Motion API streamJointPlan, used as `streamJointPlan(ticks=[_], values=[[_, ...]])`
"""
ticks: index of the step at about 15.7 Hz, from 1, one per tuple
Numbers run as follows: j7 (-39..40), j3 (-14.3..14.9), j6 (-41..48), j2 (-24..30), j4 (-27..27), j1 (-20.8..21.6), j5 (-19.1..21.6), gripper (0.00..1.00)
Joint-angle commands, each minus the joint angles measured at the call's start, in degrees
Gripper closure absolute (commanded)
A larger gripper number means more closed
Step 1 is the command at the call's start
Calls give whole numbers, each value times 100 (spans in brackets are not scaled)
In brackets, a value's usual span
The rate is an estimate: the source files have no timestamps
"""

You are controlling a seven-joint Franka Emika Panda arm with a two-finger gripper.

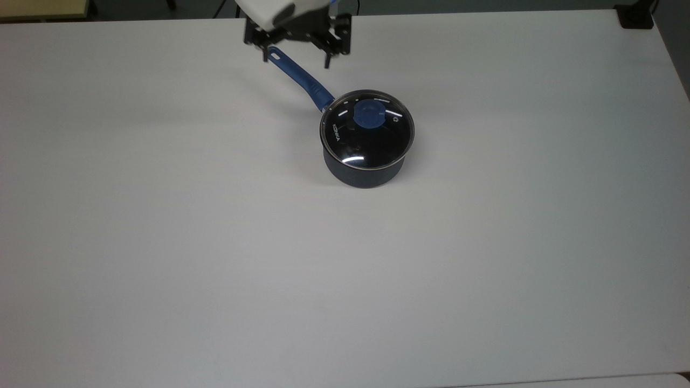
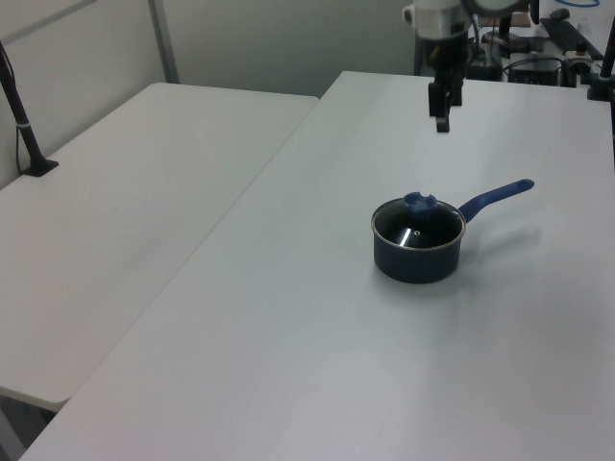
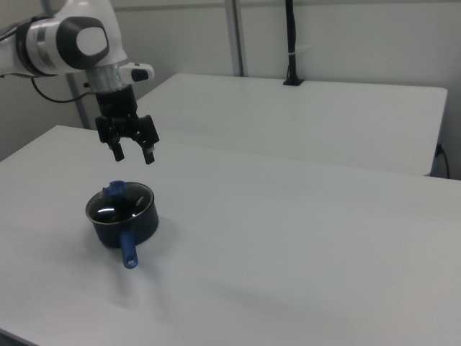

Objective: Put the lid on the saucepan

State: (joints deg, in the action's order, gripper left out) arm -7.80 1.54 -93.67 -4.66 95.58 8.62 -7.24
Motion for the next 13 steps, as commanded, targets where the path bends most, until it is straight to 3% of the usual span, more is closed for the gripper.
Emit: streamJointPlan(ticks=[1, 8, 13], values=[[-29, -5, 50, 35, 145, 105, -181, 0], [-29, 13, 68, 166, 145, 35, -190, 0], [348, 338, 147, 281, 145, -97, -181, 0]])
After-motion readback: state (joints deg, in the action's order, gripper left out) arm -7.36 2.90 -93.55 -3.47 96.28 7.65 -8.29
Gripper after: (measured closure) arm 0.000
